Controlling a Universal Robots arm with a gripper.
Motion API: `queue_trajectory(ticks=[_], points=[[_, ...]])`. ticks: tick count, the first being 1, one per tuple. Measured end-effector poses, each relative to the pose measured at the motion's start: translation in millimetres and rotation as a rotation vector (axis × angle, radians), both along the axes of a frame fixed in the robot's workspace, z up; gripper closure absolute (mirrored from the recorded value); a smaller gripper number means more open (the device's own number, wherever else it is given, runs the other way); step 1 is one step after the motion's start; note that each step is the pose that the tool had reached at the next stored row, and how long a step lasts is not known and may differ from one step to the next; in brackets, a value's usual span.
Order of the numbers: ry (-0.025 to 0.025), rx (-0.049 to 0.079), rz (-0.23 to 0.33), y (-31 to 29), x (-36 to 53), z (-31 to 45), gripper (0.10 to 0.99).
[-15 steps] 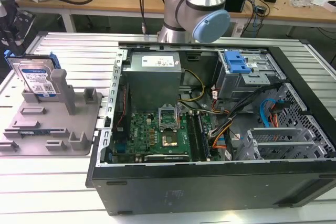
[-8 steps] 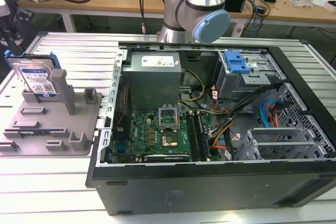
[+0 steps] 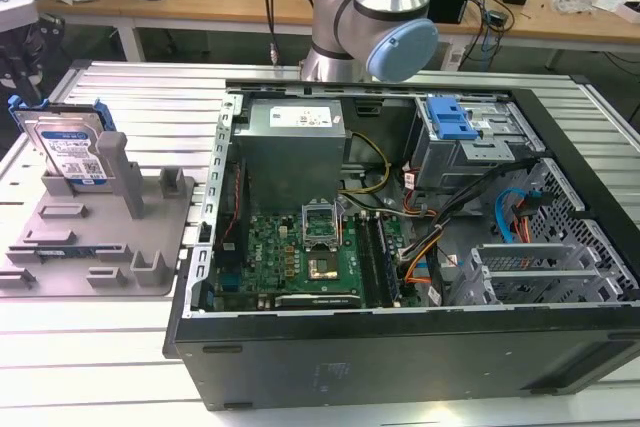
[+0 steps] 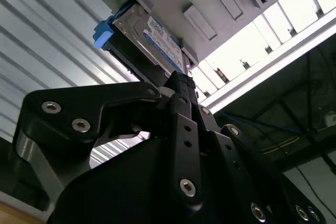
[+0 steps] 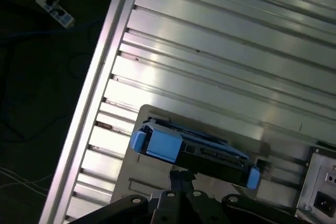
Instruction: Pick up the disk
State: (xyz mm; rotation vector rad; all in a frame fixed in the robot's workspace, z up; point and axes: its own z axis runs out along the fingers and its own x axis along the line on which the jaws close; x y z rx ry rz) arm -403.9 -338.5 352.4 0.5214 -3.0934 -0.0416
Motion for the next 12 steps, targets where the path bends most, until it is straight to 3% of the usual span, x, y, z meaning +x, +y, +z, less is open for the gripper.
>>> queue_trajectory(ticks=[12], points=[[0.0001,0.0,0.263,0.0,0.0,0.0,0.98]])
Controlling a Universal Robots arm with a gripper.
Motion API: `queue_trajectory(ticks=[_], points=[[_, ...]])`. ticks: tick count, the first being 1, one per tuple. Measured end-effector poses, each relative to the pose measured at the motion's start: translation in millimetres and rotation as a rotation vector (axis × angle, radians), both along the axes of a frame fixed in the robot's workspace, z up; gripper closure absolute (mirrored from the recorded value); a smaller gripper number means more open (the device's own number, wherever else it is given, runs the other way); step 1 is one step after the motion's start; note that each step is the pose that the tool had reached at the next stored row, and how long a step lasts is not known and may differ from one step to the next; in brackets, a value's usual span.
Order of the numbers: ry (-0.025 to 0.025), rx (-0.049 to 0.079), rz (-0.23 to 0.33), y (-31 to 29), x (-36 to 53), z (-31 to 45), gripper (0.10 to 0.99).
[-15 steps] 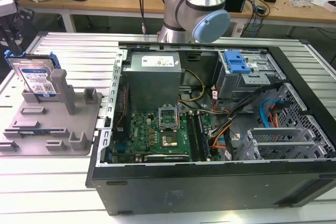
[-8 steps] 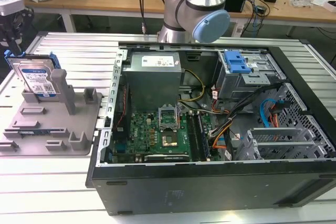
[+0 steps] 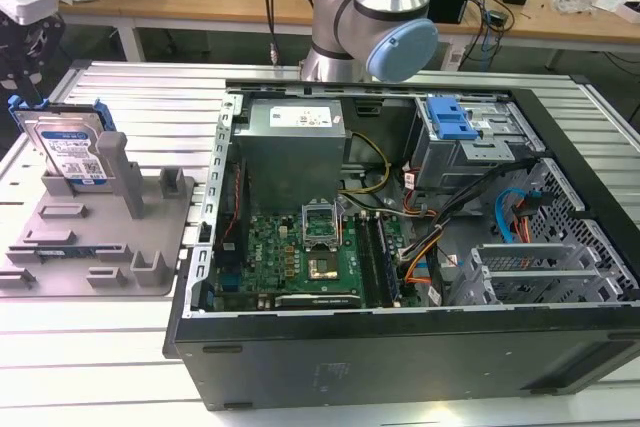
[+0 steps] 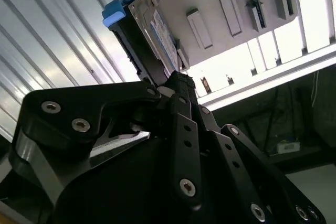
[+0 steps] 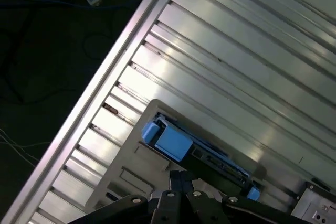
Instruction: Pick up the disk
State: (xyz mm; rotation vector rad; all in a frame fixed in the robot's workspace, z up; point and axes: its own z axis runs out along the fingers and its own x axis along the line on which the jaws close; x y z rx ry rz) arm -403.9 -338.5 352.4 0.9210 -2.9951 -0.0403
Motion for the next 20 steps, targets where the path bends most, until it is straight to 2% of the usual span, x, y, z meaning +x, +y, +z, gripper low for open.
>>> queue_trajectory(ticks=[5,7,14,16,17,18,20], points=[[0.0,0.0,0.109,0.0,0.0,0.0,0.98],[0.0,0.0,0.182,0.0,0.0,0.0,0.98],[0.0,0.0,0.317,0.6,0.0,0.0,0.973],[0.0001,-0.001,0.35,1.0,0.0,0.0,0.851],[0.0002,-0.001,0.372,1.2,0.0,0.1,0.851],[0.0001,-0.001,0.397,1.6,0.0,0.1,0.729],[0.0002,-0.001,0.424,2.4,0.0,0.1,0.729]])
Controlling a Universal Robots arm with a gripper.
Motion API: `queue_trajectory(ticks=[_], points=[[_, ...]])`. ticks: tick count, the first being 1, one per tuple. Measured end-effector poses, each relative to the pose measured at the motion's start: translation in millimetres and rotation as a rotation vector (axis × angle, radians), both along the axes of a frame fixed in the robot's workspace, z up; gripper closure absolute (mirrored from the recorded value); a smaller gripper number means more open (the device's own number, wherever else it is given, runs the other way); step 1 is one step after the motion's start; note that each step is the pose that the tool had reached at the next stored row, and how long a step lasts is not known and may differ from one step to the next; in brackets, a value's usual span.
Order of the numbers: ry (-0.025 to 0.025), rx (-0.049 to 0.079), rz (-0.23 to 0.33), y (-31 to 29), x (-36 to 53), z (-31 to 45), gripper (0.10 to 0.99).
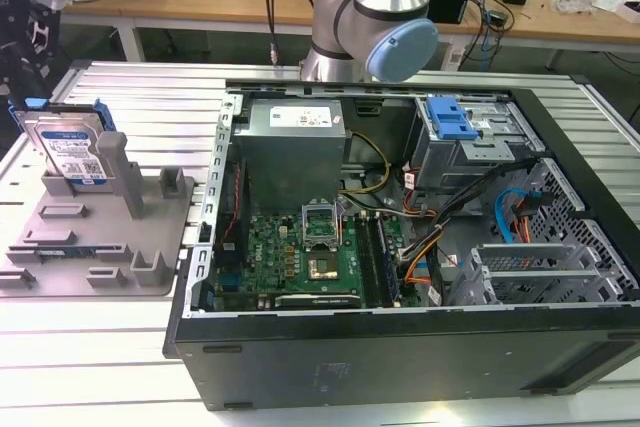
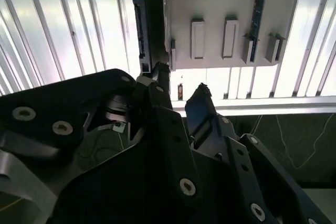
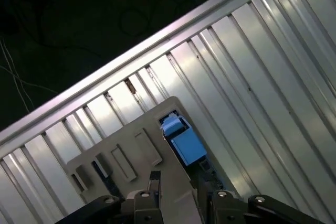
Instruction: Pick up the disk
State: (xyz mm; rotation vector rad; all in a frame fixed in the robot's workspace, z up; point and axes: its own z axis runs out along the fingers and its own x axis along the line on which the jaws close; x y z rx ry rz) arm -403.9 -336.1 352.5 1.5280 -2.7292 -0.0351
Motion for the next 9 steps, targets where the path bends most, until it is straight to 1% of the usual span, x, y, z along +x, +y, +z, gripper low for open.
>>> queue_trajectory(ticks=[1,9], points=[[-0.0001,0.0,0.022,0.6,0.0,0.0,0.663],[-0.0001,0.0,0.146,3.9,0.0,0.0,0.651]])
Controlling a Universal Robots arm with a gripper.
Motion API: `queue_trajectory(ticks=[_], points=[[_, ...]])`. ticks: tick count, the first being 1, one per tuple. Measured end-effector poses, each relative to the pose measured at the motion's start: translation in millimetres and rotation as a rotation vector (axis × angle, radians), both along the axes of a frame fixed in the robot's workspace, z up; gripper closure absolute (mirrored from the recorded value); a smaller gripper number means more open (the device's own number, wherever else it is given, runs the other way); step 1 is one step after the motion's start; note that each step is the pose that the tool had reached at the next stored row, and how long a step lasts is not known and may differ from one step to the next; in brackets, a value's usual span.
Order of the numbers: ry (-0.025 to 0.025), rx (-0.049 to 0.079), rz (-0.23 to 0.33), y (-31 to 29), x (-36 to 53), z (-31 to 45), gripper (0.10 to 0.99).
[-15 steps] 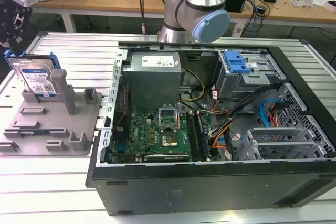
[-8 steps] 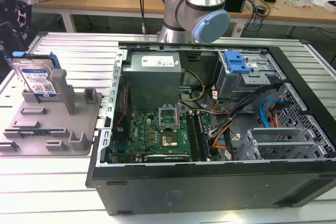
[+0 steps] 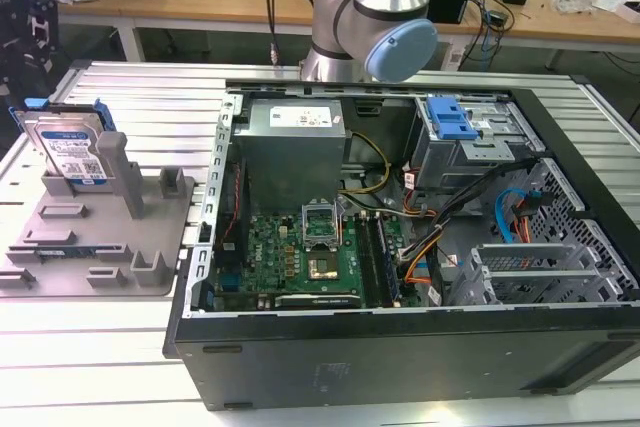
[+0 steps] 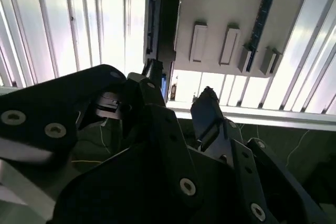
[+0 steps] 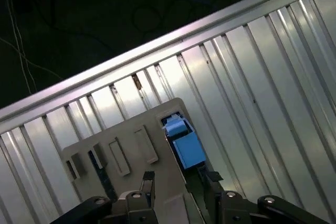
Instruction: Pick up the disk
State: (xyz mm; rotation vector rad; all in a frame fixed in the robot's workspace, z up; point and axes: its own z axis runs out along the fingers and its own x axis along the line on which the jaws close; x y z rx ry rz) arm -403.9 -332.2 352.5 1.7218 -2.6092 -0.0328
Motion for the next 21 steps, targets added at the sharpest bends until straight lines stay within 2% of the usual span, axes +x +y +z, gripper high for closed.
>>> queue_trajectory(ticks=[1,4,12,17,21], points=[[0.0,0.0,0.027,0.8,0.0,0.1,0.588],[-0.0002,-0.004,0.072,1.4,0.0,0.1,0.588],[-0.0083,-0.005,0.194,1.5,0.0,0.1,0.588],[-0.0168,-0.005,0.276,1.6,0.0,0.0,0.588],[-0.0187,-0.007,0.318,2.4,-0.1,0.2,0.588]])
